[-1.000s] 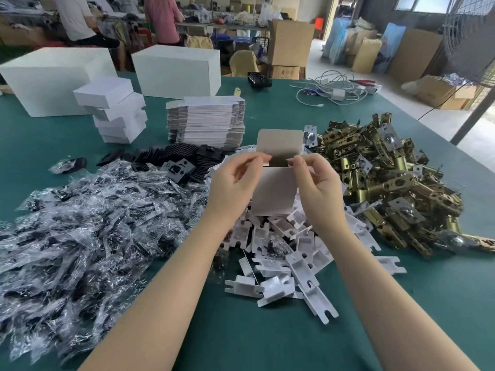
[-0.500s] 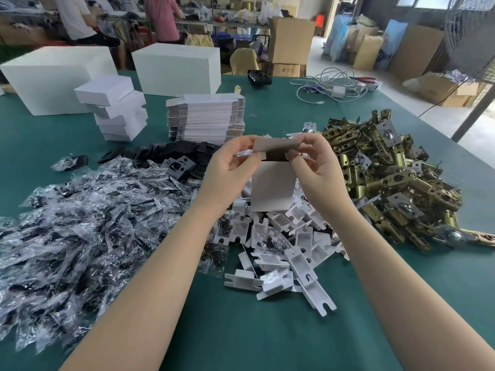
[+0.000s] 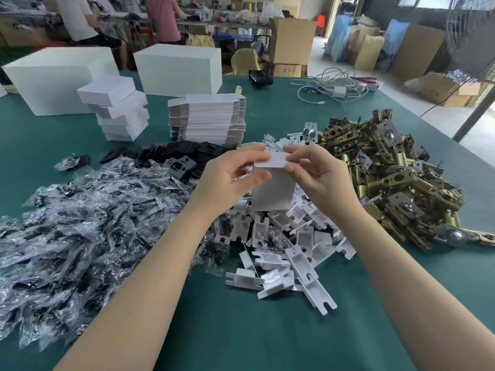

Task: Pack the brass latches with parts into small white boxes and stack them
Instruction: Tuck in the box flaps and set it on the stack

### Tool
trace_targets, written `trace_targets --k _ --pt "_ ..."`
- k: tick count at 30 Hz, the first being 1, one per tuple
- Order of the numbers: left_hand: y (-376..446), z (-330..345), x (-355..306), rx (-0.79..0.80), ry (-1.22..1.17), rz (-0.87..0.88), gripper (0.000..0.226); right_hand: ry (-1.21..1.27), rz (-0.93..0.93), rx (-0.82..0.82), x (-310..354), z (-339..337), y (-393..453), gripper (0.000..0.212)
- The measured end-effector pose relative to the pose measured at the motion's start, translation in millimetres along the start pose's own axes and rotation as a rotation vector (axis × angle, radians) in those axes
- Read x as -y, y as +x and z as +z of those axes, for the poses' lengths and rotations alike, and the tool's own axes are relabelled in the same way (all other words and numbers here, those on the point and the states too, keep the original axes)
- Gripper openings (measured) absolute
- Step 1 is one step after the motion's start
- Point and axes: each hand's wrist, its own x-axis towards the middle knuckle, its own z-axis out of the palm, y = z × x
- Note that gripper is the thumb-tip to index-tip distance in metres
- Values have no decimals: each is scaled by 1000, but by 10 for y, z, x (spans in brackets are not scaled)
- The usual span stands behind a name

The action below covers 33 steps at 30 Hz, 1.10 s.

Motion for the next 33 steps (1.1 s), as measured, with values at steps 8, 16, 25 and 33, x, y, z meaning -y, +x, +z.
trace_targets --k 8,16,25,33 --pt "-4 58 20 -81 -29 18 23 -104 -58 34 24 -20 13 25" --pt "23 91 -2 -147 27 15 22 -147 -56 -38 65 22 9 19" --pt "76 97 -67 -190 -139 -50 18 60 47 -93 175 44 83 15" --pt "100 14 -109 -98 -115 -50 20 89 67 23 180 -79 79 13"
